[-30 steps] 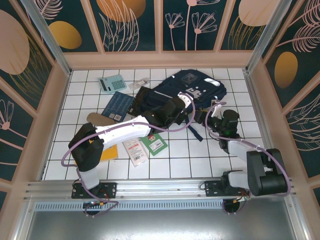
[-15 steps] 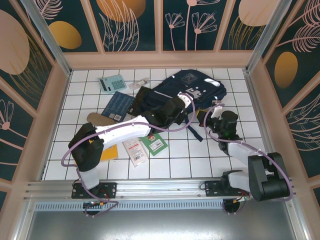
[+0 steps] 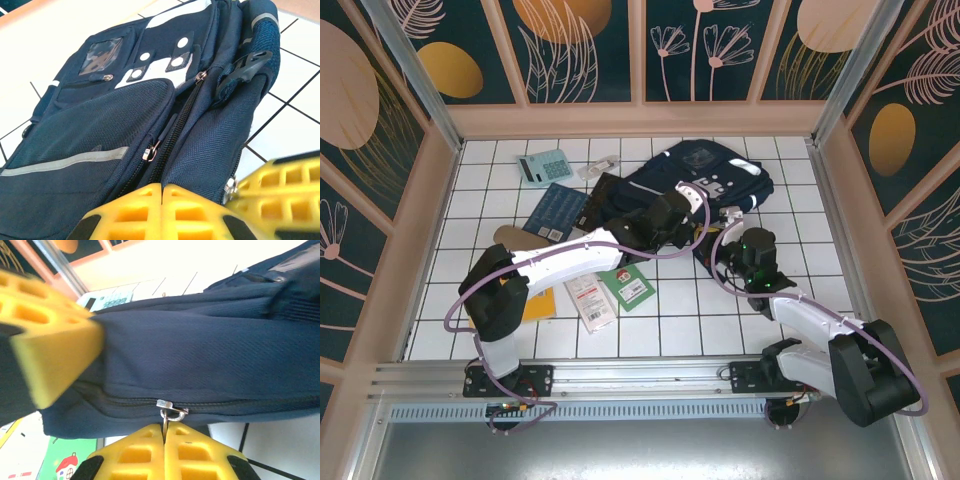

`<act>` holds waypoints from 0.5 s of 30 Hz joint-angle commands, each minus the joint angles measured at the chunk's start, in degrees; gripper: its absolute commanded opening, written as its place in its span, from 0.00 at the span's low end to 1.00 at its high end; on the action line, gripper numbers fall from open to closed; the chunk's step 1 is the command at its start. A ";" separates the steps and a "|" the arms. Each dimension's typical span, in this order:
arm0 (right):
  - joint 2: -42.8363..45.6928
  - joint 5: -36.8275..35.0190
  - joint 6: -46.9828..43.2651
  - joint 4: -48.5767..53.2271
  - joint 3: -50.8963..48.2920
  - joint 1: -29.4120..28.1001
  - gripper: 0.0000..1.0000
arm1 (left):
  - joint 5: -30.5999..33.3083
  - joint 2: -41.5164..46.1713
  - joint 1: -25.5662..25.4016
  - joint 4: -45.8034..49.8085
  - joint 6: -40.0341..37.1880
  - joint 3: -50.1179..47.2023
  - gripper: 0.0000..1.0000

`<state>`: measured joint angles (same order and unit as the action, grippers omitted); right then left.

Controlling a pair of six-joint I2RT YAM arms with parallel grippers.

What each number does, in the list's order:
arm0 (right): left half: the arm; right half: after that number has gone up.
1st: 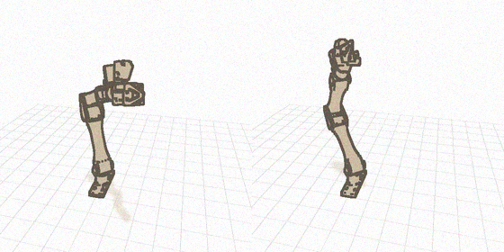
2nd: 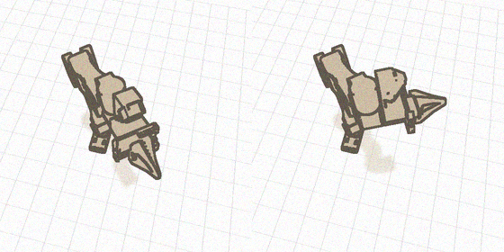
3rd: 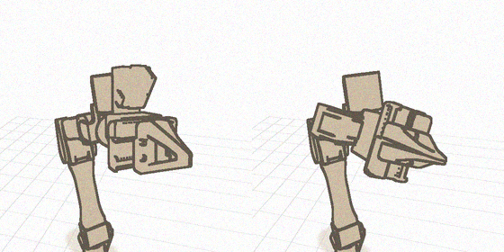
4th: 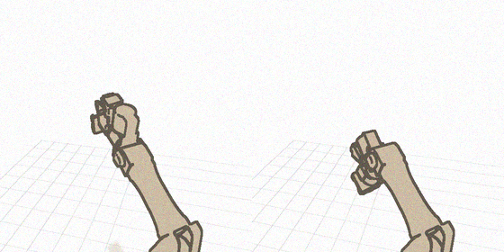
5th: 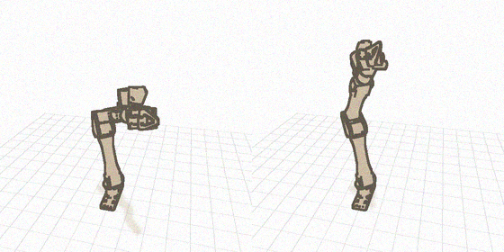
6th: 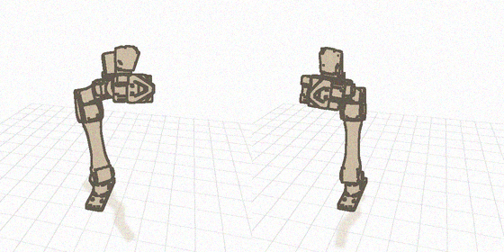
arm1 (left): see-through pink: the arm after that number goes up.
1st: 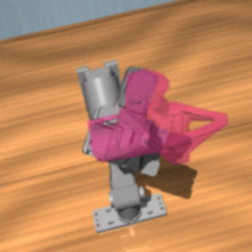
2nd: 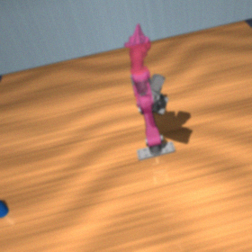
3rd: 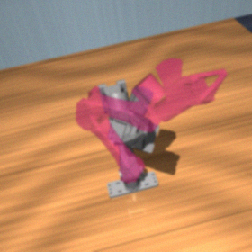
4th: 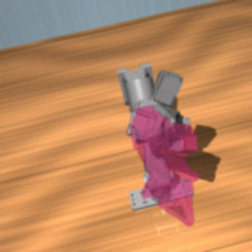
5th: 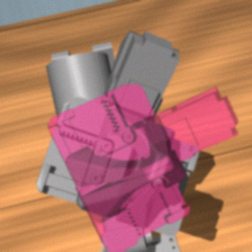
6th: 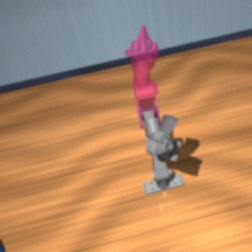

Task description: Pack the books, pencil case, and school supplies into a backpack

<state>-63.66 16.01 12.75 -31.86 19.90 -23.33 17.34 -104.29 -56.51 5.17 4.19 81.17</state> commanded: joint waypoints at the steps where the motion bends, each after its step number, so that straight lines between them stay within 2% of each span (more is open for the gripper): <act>1: 0.84 -0.06 -2.74 1.63 1.76 -3.83 0.00 | -1.99 -0.47 0.09 -5.34 2.55 4.08 0.00; 7: -1.46 -1.05 -1.79 -0.58 2.51 -8.98 0.00 | -3.18 -2.16 0.10 -5.72 4.99 5.80 0.00; 11: -2.28 -2.82 -1.61 -1.69 2.23 -10.55 0.00 | -1.79 -4.13 0.23 -4.47 7.44 8.37 0.00; 15: -1.06 -5.77 -1.13 -4.05 -0.15 -11.88 0.00 | -4.16 -6.04 1.05 -3.13 11.35 11.52 0.00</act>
<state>-65.45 7.79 12.51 -31.99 20.80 -32.01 15.20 -109.73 -56.05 10.26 10.59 87.44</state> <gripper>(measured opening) 0.050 0.062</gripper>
